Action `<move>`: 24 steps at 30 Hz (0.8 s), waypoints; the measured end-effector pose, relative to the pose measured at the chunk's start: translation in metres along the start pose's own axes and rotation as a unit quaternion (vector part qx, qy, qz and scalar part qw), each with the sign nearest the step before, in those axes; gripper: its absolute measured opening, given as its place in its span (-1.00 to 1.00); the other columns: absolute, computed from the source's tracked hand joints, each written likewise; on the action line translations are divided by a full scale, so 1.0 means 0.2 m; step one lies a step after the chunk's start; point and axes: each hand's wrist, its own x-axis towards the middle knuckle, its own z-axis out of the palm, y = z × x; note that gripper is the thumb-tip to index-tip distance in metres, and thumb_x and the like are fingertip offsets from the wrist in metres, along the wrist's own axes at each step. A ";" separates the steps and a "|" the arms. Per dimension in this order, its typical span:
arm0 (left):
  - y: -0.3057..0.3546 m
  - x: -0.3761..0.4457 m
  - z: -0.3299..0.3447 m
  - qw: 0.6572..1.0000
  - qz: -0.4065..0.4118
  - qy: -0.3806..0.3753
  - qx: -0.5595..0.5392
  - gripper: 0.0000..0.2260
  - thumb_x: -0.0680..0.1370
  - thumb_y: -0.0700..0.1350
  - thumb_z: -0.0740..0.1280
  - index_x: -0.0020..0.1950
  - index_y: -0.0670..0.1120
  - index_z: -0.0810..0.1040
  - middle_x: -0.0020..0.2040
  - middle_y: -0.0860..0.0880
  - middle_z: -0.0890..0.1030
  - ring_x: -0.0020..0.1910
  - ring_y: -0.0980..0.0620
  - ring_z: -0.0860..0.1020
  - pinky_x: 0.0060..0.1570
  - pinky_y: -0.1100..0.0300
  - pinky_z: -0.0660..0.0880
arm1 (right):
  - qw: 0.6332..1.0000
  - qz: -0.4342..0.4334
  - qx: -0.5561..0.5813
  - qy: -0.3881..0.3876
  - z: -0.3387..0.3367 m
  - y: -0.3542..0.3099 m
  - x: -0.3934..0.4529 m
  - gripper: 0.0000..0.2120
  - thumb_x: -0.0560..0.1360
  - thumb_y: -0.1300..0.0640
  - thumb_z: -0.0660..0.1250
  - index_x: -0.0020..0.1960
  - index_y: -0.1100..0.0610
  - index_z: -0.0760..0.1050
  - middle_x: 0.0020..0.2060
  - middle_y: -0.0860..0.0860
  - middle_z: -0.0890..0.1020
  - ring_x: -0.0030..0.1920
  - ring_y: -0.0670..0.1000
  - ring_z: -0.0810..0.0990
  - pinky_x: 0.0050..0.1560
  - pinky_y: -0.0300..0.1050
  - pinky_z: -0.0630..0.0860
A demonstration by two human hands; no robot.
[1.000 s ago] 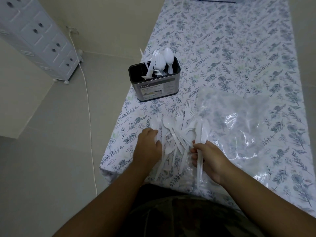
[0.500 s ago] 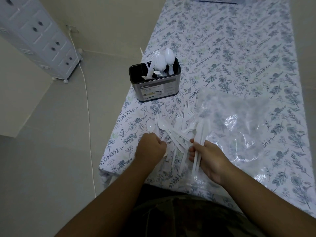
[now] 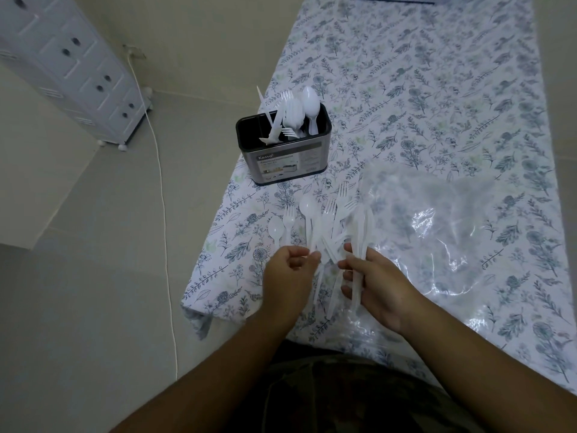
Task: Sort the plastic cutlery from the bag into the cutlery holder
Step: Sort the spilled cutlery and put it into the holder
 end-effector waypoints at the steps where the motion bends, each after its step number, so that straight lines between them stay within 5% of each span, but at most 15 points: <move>1: -0.01 -0.02 0.01 1.000 0.012 -0.024 0.006 -0.83 0.51 0.04 0.48 0.01 0.00 0.60 -0.15 0.04 0.66 -0.17 0.13 0.64 -0.19 0.26 0.59 | 1.000 0.004 -0.004 -0.009 0.00 0.00 0.00 -0.89 0.64 0.07 0.33 0.12 0.08 0.54 -0.05 0.08 0.59 -0.09 0.04 0.52 -0.06 -0.02 0.51; 5: -0.02 -0.06 0.04 0.979 0.143 -0.133 0.065 -0.91 0.56 -0.08 0.44 -0.01 -0.08 0.66 -0.19 0.10 0.65 -0.22 0.24 0.62 -0.22 0.41 0.48 | 0.999 0.008 0.012 -0.038 0.02 0.02 -0.02 -0.89 0.65 0.10 0.32 0.06 0.14 0.52 -0.07 0.09 0.71 0.01 0.08 0.70 -0.05 0.00 0.57; 8: -0.05 -0.02 -0.03 0.937 0.255 -0.096 0.218 -0.91 0.56 -0.13 0.36 0.04 -0.06 0.61 -0.10 0.11 0.55 -0.13 0.24 0.51 -0.14 0.37 0.44 | 1.000 0.027 0.005 0.007 -0.01 0.03 0.00 -0.86 0.67 0.12 0.28 0.15 0.17 0.52 -0.16 0.11 0.65 -0.06 0.12 0.69 -0.03 0.11 0.62; 13: -0.14 0.10 -0.20 0.890 0.067 -0.137 0.429 -0.55 0.44 -0.13 0.44 0.28 0.06 0.38 0.12 0.04 0.29 0.12 0.09 0.28 -0.05 0.18 0.38 | 0.999 0.030 0.027 0.011 -0.08 0.02 0.03 -0.91 0.65 0.26 0.22 0.01 0.12 0.46 -0.31 0.08 0.45 -0.40 0.00 0.40 -0.40 -0.11 0.37; 20: -0.11 0.20 -0.16 0.905 0.104 -0.137 0.389 -0.70 0.51 -0.25 0.40 0.18 -0.02 0.45 -0.16 0.00 0.51 -0.26 0.08 0.50 -0.31 0.19 0.45 | 0.999 0.033 0.023 0.024 -0.08 0.02 0.03 -0.87 0.63 0.29 0.22 0.09 0.11 0.47 -0.30 0.07 0.50 -0.38 0.00 0.41 -0.36 -0.11 0.36; 24: -0.03 0.23 -0.11 0.943 0.119 -0.058 0.304 -0.69 0.52 -0.10 0.42 0.22 -0.06 0.44 -0.07 -0.05 0.55 -0.15 0.04 0.51 -0.24 0.22 0.39 | 0.999 0.015 0.027 0.023 -0.08 0.01 0.02 -0.91 0.65 0.23 0.22 0.06 0.08 0.46 -0.33 0.06 0.47 -0.37 0.02 0.42 -0.34 -0.08 0.41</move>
